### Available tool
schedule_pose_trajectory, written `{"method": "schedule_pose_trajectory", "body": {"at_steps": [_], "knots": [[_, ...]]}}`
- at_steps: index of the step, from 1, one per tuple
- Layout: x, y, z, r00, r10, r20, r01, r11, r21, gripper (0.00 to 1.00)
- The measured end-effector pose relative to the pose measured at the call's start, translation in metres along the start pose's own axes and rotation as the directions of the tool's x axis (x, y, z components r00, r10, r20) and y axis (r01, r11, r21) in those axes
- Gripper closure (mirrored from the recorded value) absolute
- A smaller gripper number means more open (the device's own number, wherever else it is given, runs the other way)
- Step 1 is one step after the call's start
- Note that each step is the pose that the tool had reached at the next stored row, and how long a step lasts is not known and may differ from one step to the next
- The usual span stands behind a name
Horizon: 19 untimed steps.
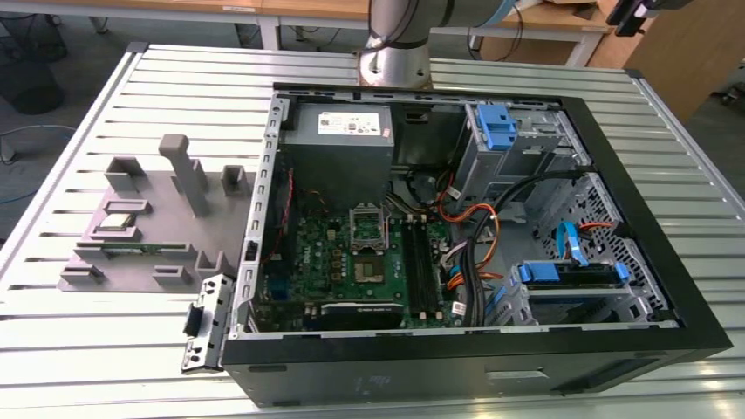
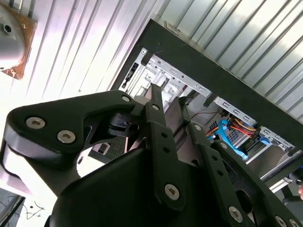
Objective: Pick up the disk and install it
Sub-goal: 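Insert the second disk wire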
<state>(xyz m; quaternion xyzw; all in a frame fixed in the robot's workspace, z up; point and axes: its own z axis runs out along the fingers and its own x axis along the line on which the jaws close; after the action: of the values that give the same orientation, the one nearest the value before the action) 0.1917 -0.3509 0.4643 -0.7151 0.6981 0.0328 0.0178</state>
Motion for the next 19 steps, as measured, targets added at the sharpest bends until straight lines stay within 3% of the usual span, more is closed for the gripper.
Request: {"method": "schedule_pose_trajectory", "body": {"at_steps": [19], "knots": [[0.0003, 0.0043, 0.0061, 1.0, 0.0, 0.0, 0.0, 1.0, 0.0, 0.71]]}}
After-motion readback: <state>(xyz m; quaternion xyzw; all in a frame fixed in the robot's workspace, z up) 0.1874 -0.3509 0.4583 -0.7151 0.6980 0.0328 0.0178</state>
